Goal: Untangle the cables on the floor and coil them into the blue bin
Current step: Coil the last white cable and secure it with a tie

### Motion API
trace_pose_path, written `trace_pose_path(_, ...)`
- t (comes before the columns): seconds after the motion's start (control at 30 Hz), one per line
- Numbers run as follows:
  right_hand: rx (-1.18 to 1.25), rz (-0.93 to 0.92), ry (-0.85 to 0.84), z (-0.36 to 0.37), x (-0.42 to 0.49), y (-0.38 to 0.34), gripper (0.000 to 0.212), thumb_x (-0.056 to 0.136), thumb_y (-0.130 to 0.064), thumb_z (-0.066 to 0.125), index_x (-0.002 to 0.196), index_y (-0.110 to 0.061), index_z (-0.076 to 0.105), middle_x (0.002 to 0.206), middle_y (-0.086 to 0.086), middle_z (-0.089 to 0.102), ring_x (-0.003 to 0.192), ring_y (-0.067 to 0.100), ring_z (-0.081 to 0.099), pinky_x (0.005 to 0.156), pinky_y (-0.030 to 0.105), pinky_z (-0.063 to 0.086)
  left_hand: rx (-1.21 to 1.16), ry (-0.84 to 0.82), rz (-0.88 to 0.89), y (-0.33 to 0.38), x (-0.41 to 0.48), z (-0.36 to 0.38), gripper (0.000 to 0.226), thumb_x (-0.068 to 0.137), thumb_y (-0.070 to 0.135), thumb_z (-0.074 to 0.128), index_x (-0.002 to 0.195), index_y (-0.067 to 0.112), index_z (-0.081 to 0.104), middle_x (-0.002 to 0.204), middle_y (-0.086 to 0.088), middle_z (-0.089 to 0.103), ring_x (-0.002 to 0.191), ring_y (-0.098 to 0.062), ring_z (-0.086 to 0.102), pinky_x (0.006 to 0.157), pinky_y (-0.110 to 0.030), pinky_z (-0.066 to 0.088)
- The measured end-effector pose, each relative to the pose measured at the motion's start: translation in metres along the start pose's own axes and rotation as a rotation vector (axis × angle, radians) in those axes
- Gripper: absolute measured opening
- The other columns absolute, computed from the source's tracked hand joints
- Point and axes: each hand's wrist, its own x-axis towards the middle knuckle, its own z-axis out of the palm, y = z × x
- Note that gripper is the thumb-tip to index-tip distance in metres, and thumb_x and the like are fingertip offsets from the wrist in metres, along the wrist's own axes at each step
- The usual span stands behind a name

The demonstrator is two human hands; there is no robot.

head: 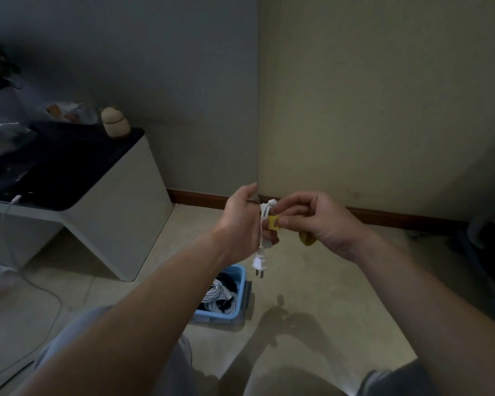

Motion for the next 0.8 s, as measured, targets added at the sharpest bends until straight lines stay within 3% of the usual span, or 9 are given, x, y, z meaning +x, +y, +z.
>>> trace_pose_path(0.07, 0.037, 0.03, -0.005, 0.007, -0.001, 0.0, 0.018, 0.074, -0.003, 0.076, 0.089, -0.012, 0.071, 0.07, 0.0, 0.074, 0.063, 0.011, 0.065, 0.049, 0.02, 0.04, 0.044, -0.03, 0.015, 0.0, -0.003, 0.005, 0.081, 0.099, 0.054, 0.018, 0.138, -0.011, 0.045, 0.075, -0.01, 0.057, 0.062, -0.018, 0.043, 0.063, -0.033, 0.03)
trace_pose_path(0.2, 0.089, 0.068, 0.077, 0.012, 0.002, 0.0, 0.016, 0.077, 0.004, 0.075, 0.084, -0.008, 0.066, 0.064, 0.006, 0.071, 0.053, 0.011, 0.061, 0.043, 0.018, 0.035, 0.002, -0.006, 0.023, -0.001, -0.002, 0.009, 0.074, 0.1, 0.053, 0.023, 0.136, -0.008, 0.045, 0.065, -0.005, 0.055, 0.057, -0.015, 0.042, 0.059, -0.028, 0.027)
trace_pose_path(0.43, 0.04, 0.085, 0.113, 0.015, 0.002, 0.002, 0.018, 0.076, 0.006, 0.077, 0.086, -0.007, 0.068, 0.07, 0.014, 0.073, 0.06, 0.021, 0.07, 0.054, 0.025, 0.052, 0.072, 0.043, 0.029, -0.001, -0.002, 0.011, 0.065, 0.101, 0.055, 0.023, 0.082, 0.0, 0.053, 0.059, -0.005, 0.048, 0.056, -0.016, 0.04, 0.059, -0.028, 0.028)
trace_pose_path(0.57, 0.044, 0.087, 0.175, 0.018, 0.001, 0.001, 0.024, 0.072, 0.008, 0.08, 0.09, 0.002, 0.066, 0.07, 0.018, 0.073, 0.059, 0.023, 0.072, 0.056, 0.025, 0.054, 0.069, 0.04, 0.015, -0.001, -0.002, 0.009, 0.074, 0.101, 0.056, 0.022, 0.072, 0.001, 0.062, 0.059, -0.006, 0.058, 0.054, -0.016, 0.05, 0.061, -0.029, 0.033)
trace_pose_path(0.67, 0.032, 0.075, 0.213, 0.019, 0.0, 0.001, 0.023, 0.073, 0.009, 0.079, 0.09, 0.004, 0.065, 0.063, 0.012, 0.071, 0.054, 0.019, 0.07, 0.051, 0.022, 0.052, 0.066, 0.073, 0.005, 0.001, -0.002, 0.007, 0.063, 0.1, 0.053, 0.028, 0.087, -0.002, 0.056, 0.069, -0.009, 0.056, 0.062, -0.02, 0.048, 0.063, -0.031, 0.034)
trace_pose_path(0.73, 0.006, 0.062, 0.243, 0.019, 0.0, 0.001, 0.021, 0.074, 0.009, 0.078, 0.09, 0.004, 0.065, 0.061, 0.01, 0.069, 0.052, 0.018, 0.069, 0.049, 0.02, 0.051, 0.059, 0.092, 0.018, 0.0, -0.001, 0.005, 0.052, 0.095, 0.043, 0.037, 0.11, -0.005, 0.05, 0.082, -0.014, 0.055, 0.066, -0.022, 0.048, 0.063, -0.032, 0.037)
trace_pose_path(0.8, -0.04, 0.05, 0.273, 0.018, 0.001, 0.004, 0.02, 0.075, 0.007, 0.079, 0.089, 0.002, 0.066, 0.061, 0.008, 0.069, 0.052, 0.015, 0.068, 0.049, 0.02, 0.05, 0.064, 0.064, 0.013, -0.001, -0.003, 0.003, 0.045, 0.093, 0.032, 0.038, 0.117, -0.005, 0.047, 0.087, -0.015, 0.051, 0.067, -0.021, 0.048, 0.065, -0.033, 0.04)
